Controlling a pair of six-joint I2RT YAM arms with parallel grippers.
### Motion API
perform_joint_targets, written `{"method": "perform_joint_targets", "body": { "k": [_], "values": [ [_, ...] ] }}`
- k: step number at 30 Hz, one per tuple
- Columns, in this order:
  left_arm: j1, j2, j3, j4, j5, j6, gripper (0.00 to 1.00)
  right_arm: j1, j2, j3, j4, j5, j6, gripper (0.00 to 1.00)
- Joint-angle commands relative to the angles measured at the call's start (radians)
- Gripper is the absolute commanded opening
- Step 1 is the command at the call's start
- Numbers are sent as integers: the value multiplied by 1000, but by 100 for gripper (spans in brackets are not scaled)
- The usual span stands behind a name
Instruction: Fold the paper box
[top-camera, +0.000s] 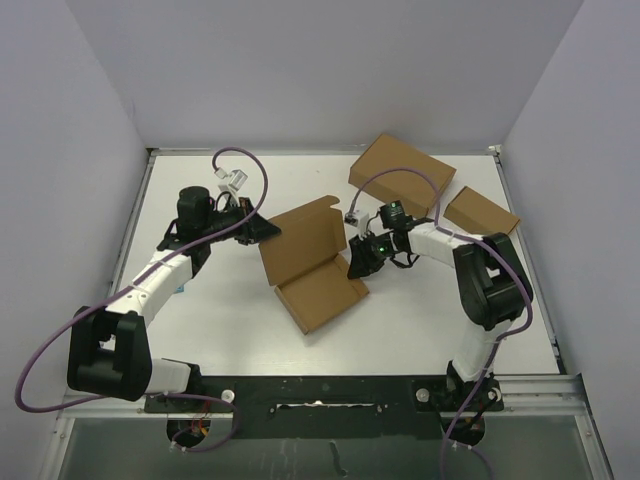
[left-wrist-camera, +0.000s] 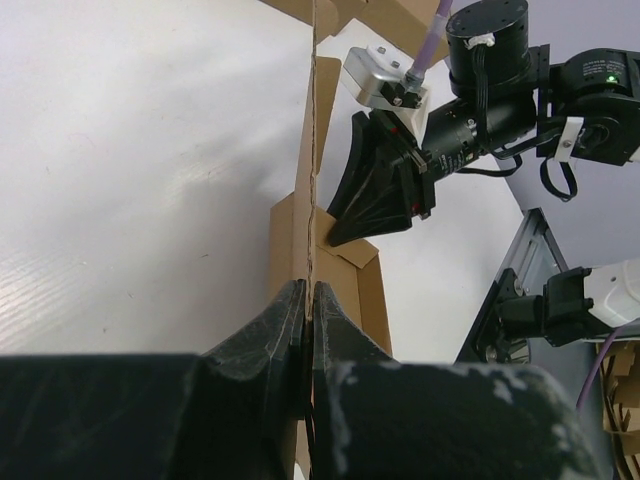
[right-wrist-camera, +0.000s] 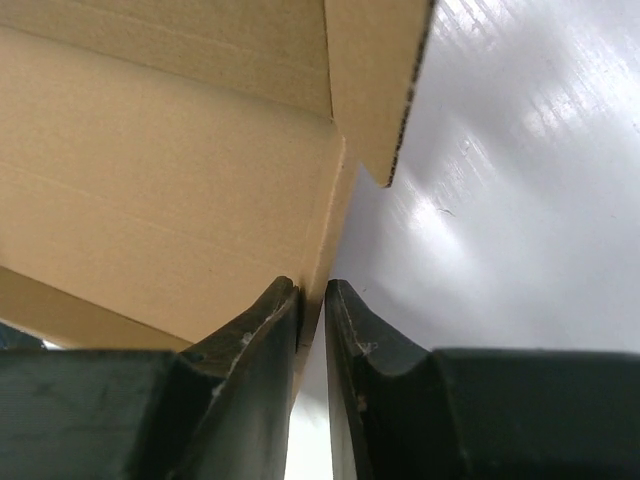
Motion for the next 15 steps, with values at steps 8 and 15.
{"method": "perform_joint_targets", "body": {
  "k": [8,15],
  "values": [
    [-4,1,20,52,-6,8,0,85,-63,42,-47,270,-82,7],
    [-8,3,18,45,-10,11,0,108,-63,61,-67,362,-107,23]
  ]
}}
